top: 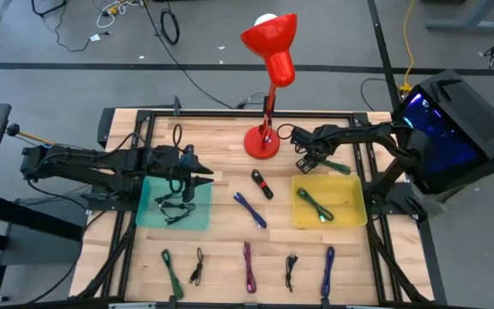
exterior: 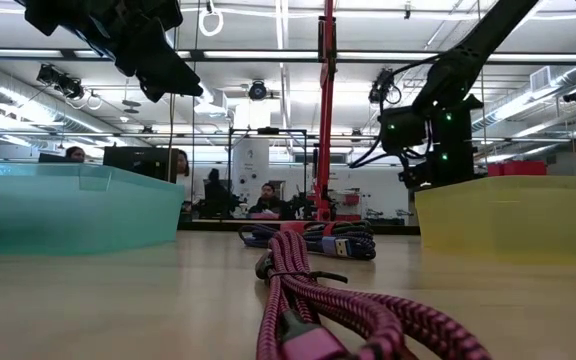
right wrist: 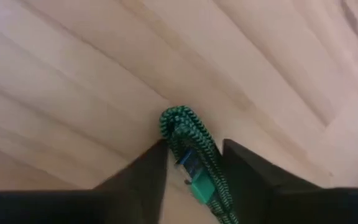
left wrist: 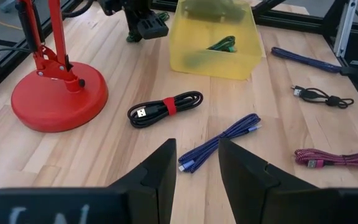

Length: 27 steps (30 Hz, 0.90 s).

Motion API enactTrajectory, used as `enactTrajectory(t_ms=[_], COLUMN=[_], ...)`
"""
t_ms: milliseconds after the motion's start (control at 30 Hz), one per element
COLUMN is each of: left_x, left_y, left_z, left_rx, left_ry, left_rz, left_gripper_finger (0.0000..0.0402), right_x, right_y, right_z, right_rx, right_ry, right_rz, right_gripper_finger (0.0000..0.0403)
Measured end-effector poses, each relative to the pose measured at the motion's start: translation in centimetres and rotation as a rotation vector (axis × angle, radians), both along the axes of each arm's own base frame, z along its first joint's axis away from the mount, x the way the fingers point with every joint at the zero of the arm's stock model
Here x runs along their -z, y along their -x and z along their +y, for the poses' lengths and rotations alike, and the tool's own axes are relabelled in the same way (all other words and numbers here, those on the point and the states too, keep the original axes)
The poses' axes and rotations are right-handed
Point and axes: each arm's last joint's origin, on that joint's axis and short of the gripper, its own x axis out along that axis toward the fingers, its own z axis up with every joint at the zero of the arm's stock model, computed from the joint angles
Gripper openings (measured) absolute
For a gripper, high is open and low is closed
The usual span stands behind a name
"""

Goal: Pick & Place USB Port
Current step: Put the green cable into the yellow bin

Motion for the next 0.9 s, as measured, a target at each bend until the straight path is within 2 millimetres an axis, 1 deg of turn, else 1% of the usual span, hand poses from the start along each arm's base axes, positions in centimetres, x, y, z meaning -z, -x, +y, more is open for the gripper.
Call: enactTrajectory(t_ms=[33, 100, 133, 167, 267, 367, 467, 567, 700, 800, 900], left_x=[0.0, 0.0, 0.0, 0.0, 0.0, 0.0, 0.0, 0.0, 0.0, 0.0, 0.0], left_y=[0.0, 0.0, 0.0, 0.0, 0.0, 0.0, 0.0, 0.0, 0.0, 0.0, 0.0], left_z=[0.0, 0.0, 0.0, 0.0, 0.0, 0.0, 0.0, 0.0, 0.0, 0.0, 0.0], left_rx=[0.000, 0.000, 0.000, 0.000, -0.011, -0.014, -0.015, -0.015, -0.015, -0.015, -0.015], left_ry=[0.000, -0.001, -0.001, -0.001, -0.005, -0.006, -0.006, -0.006, -0.006, -0.006, -0.006], left_rz=[0.000, 0.000, 0.000, 0.000, 0.000, 0.000, 0.000, 0.000, 0.000, 0.000, 0.001], left_gripper_finger=[0.0124, 0.0124, 0.0124, 0.0124, 0.0124, 0.0124, 0.0124, 0.0124, 0.0124, 0.0124, 0.0124], right_x=[0.0, 0.0, -0.1, -0.1, -0.9, -1.9, -3.8, -5.7, -8.8, -11.2, -12.9], right_y=[0.0, -0.1, -0.2, -0.3, -1.0, -1.6, -2.4, -3.2, -4.0, -4.5, -5.0], right_z=[0.0, 0.0, 0.0, -0.1, -0.5, -1.1, -1.7, -2.1, -2.5, -2.0, -0.7], right_rx=[0.000, -0.016, -0.032, -0.040, -0.041, -0.048, -0.046, -0.051, -0.049, -0.053, -0.050], right_ry=[-0.004, -0.021, -0.028, -0.032, -0.027, -0.009, 0.035, 0.039, 0.010, -0.056, -0.187], right_rz=[-0.003, -0.016, -0.023, -0.032, -0.061, -0.039, -0.029, -0.035, -0.053, -0.064, -0.100], right_gripper_finger=[0.0125, 0.0058, 0.0033, 0.0022, 0.0018, 0.0015, 0.0015, 0.0015, 0.0015, 0.0015, 0.0015])
